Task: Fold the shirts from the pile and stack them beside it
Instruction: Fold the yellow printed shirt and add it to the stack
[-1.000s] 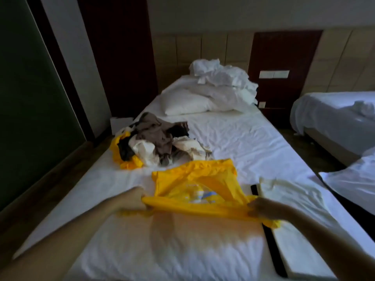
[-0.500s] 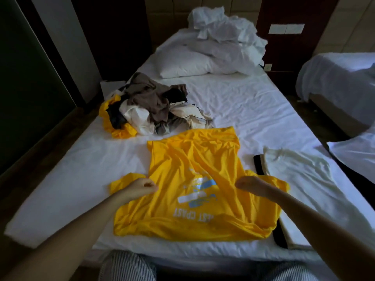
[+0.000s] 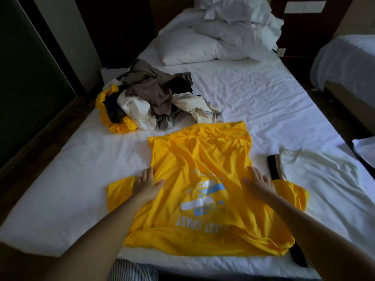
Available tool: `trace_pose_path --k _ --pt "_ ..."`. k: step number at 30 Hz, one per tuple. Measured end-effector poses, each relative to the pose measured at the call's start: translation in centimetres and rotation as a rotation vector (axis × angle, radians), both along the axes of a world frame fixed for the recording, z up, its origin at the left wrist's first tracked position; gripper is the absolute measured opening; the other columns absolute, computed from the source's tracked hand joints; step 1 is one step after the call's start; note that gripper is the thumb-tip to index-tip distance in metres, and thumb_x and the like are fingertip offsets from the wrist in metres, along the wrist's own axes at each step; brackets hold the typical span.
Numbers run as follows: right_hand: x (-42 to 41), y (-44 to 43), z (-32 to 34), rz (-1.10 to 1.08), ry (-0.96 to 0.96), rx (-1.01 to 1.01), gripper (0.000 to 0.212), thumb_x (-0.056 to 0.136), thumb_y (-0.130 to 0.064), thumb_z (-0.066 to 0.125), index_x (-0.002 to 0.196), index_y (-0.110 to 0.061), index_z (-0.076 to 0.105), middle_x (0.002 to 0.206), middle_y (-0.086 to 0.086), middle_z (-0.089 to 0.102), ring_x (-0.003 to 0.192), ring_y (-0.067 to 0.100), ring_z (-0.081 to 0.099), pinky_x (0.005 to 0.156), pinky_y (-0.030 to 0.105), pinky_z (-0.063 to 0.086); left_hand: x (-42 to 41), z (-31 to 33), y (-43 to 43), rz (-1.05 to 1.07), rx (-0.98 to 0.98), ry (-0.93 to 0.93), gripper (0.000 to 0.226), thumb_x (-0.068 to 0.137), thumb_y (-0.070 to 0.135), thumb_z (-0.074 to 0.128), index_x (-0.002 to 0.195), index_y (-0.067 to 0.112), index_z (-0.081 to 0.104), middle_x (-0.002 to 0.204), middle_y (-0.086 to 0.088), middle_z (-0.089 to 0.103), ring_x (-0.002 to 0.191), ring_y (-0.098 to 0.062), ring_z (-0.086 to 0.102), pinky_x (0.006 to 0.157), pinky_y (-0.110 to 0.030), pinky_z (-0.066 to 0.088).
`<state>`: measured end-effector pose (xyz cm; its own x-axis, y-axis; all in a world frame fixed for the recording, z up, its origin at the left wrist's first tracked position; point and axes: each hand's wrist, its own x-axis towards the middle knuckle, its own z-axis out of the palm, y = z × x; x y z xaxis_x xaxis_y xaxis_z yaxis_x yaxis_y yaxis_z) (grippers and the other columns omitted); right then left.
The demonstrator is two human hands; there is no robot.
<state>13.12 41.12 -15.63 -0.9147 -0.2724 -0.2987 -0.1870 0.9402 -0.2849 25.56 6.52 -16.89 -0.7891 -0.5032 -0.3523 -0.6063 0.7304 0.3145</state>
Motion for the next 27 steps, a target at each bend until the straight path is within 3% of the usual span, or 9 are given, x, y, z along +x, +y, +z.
trace_pose_path --k 2,5,8,9,11,14,19,23,27 --pt "0.9 0.9 -0.5 0.007 -0.015 -0.005 0.063 0.099 -0.042 0.036 0.151 -0.022 0.008 0.158 0.003 0.008 0.144 0.028 0.014 0.114 0.041 0.015 2.1 -1.1 -0.2 -0.006 -0.094 0.051 0.07 0.097 0.05 0.037 0.153 0.021 0.005 0.16 -0.005 0.006 0.144 -0.029 0.014 0.114 -0.035 0.014" --pt "1.0 2.0 -0.2 0.082 0.153 -0.056 0.079 0.078 -0.026 0.076 0.14 -0.013 0.029 0.145 0.026 0.024 0.126 0.05 0.039 0.097 0.062 0.039 4.6 -1.7 -1.4 0.057 -0.191 0.139 0.072 0.092 0.06 0.037 0.151 0.021 0.02 0.154 -0.011 0.023 0.138 -0.032 0.03 0.111 -0.038 0.022" --pt "0.7 2.3 0.1 0.161 0.092 0.049 0.065 0.097 -0.03 0.05 0.138 -0.019 0.001 0.15 0.024 0.014 0.137 0.044 0.02 0.111 0.05 0.023 5.6 -0.8 -2.1 0.079 -0.181 0.072 0.067 0.091 0.06 0.041 0.147 0.025 0.027 0.15 -0.012 0.026 0.136 -0.034 0.031 0.11 -0.039 0.024" --pt "0.6 2.2 0.4 0.07 0.028 -0.004 0.053 0.099 -0.035 0.042 0.137 -0.021 0.008 0.146 0.021 0.022 0.135 0.039 0.025 0.108 0.043 0.026 5.3 -0.4 -2.4 0.09 -0.152 0.044 0.065 0.091 0.057 0.046 0.145 0.025 0.03 0.148 -0.013 0.027 0.135 -0.034 0.031 0.109 -0.039 0.025" --pt "0.1 1.8 1.1 -0.105 -0.036 -0.218 0.048 0.092 -0.057 0.042 0.109 -0.013 0.05 0.107 0.015 0.054 0.099 0.031 0.053 0.08 0.036 0.039 4.1 0.9 -2.4 0.113 -0.047 0.031 0.064 0.086 0.055 0.056 0.138 0.019 0.042 0.139 -0.016 0.038 0.129 -0.035 0.039 0.105 -0.038 0.032" --pt "-0.5 1.6 2.7 -0.333 -0.15 -0.453 0.049 0.086 -0.053 0.058 0.058 -0.014 0.049 0.043 -0.003 0.048 0.046 0.016 0.045 0.05 0.029 0.032 1.7 3.0 -1.6 0.236 0.334 0.138 0.062 0.084 0.046 0.063 0.13 0.006 0.051 0.133 -0.017 0.052 0.121 -0.032 0.049 0.097 -0.036 0.04" --pt "-0.2 1.5 4.0 -0.475 -0.328 -0.62 0.024 0.09 -0.026 0.063 0.091 -0.002 0.065 0.066 0.008 0.057 0.057 0.021 0.053 0.054 0.029 0.042 0.5 5.1 -0.6 0.519 0.887 0.104 0.079 0.073 0.046 0.075 0.138 0.011 0.047 0.132 -0.013 0.056 0.12 -0.033 0.052 0.103 -0.047 0.04" --pt "-0.4 2.2 6.5 -0.556 -0.297 -0.944 0.017 0.092 -0.015 0.058 0.101 -0.001 0.063 0.053 -0.001 0.064 0.044 0.011 0.061 0.043 0.02 0.049 1.2 9.3 -0.5 0.644 1.117 0.203 0.03 0.09 0.031 0.062 0.11 0.009 0.064 0.087 -0.015 0.071 0.085 -0.029 0.06 0.09 -0.043 0.044" --pt "-1.2 2.7 10.5 -0.52 -0.171 -1.065 0.014 0.096 -0.016 0.053 0.086 -0.011 0.062 0.042 -0.011 0.058 0.049 0.011 0.054 0.041 0.02 0.043 2.3 14.8 -1.4 0.64 1.228 0.41 0.023 0.093 0.03 0.056 0.105 0.011 0.064 0.115 -0.015 0.062 0.093 -0.03 0.058 0.091 -0.042 0.041"
